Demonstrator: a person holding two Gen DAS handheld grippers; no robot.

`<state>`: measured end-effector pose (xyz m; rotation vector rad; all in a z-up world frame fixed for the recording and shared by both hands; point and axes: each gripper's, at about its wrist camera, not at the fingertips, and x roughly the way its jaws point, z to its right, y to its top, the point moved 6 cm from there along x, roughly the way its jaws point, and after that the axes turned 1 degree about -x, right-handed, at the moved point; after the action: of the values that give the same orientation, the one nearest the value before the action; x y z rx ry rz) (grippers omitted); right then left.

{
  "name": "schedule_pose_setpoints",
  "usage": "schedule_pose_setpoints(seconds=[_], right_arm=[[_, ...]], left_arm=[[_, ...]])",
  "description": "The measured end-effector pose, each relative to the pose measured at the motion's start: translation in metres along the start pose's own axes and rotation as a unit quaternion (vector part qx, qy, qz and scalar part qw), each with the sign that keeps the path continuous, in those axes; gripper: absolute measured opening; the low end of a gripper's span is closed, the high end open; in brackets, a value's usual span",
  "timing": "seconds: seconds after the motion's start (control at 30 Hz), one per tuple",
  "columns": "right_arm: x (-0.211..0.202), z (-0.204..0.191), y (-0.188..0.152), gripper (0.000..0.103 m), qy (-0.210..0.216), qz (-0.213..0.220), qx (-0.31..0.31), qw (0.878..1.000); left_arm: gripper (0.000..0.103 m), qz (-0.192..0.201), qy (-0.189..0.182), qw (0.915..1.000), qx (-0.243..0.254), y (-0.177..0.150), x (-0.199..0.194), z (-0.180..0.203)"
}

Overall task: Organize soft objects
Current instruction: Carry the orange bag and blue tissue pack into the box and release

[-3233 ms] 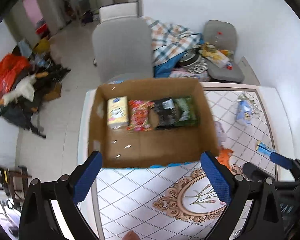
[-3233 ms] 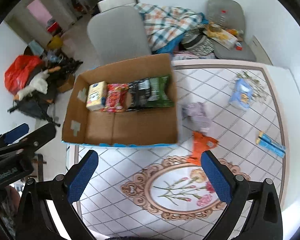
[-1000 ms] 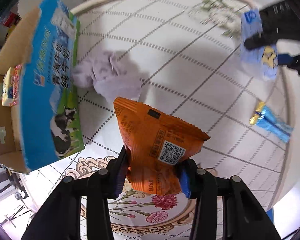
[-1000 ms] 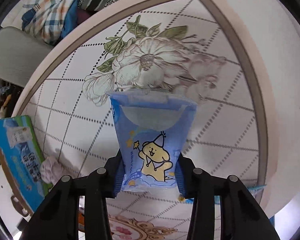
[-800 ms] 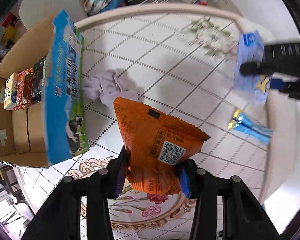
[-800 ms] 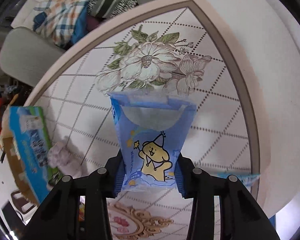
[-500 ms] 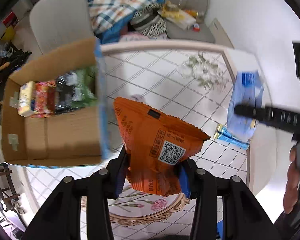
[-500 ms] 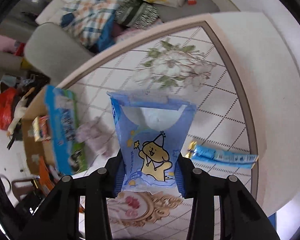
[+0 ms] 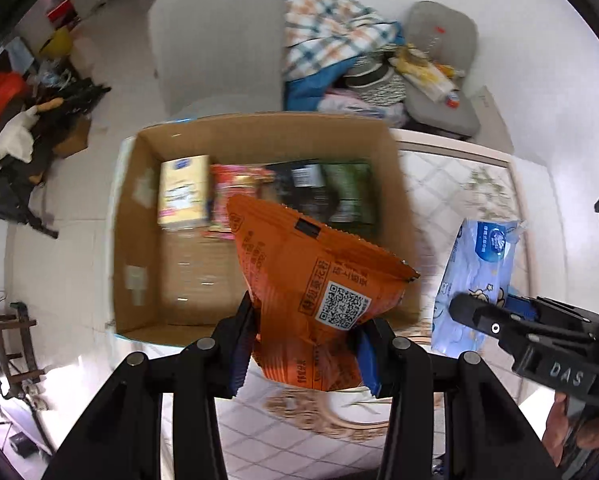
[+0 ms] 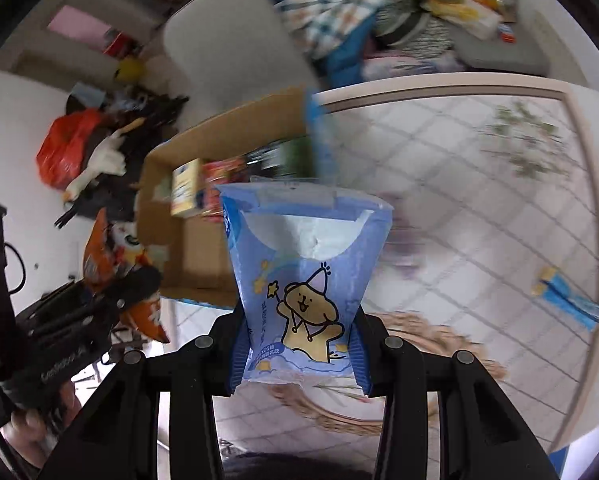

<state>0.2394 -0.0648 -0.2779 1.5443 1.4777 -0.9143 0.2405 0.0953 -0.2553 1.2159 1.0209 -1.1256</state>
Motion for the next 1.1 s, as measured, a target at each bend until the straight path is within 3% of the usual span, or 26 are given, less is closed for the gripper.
schedule_pose_setpoints(seconds=[0.2,0.4,0.77,0.9,1.03,1.1], right_arm=[[0.066,-0.064,0.014,0.044,-0.007,-0.023,-0.03,0.999],[0.131,-0.097,0.023,0.044,-0.024,-0.064,-0.046,0.997],[0.194,-0.112,0.025,0.045,-0.053,-0.106,-0.058,0.991],[0.202,-0.119,0.024,0.05,-0.054,-0.109,-0.063,0.991],[0.204,-0.125,0.025,0.069,-0.058,-0.111,-0.07,0.99],[0.204,-0.128,0.025,0.074,-0.056,-0.11,-0.072,0.99]], left_arm=[[0.041,-0.049,0.011,0.9985,-0.023,0.01,0.043,-0.068],[0.041,-0.116,0.009,0.9921,-0.049,0.013,0.096,-0.114],[0.043,-0.168,0.011,0.9852,-0.032,0.007,0.138,-0.124],[0.043,-0.175,0.027,0.9837,-0.029,0.003,0.142,-0.124],[0.045,-0.174,0.015,0.9836,-0.044,0.004,0.137,-0.125],[0.048,-0.17,0.016,0.984,-0.049,0.006,0.132,-0.129]])
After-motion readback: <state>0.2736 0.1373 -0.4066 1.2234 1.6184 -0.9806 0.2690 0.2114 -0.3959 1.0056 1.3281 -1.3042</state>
